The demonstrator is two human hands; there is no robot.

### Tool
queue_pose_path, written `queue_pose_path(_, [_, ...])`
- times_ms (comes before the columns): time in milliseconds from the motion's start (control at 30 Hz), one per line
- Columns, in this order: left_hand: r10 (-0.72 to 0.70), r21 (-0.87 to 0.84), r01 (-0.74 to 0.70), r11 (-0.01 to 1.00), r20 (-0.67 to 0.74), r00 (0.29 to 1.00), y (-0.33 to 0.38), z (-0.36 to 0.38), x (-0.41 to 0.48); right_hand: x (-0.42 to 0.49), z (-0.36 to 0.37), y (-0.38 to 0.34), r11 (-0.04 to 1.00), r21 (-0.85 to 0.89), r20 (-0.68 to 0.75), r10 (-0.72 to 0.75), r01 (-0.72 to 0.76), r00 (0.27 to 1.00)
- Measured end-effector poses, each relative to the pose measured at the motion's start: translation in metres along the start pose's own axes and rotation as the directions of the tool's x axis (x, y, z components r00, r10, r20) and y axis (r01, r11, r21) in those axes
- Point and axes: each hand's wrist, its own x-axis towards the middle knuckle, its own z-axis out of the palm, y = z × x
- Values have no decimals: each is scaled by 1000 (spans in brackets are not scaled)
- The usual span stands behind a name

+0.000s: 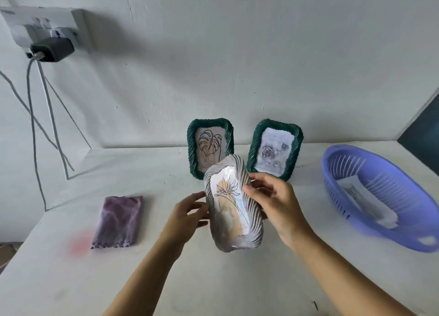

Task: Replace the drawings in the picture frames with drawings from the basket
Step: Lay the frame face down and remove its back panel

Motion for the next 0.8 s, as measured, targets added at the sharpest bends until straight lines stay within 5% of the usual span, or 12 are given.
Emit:
queue_pose_path(200, [-39,191,27,981,61,997,4,10,-9,2,-25,19,978,-206,-89,-58,39,994])
queue_pose_path(400, [141,287,-154,945,66,988,33,16,-18,13,-11,31,925,-376,-140,-124,63,982])
queue_pose_path(633, [244,620,-267,738,123,962,52,31,-33,32,9,22,902,-429,97,4,38,995])
queue_pose_path(800, [260,561,-226,797,20,966,33,7,-29,35,7,24,832,-524,235,-63,181,970])
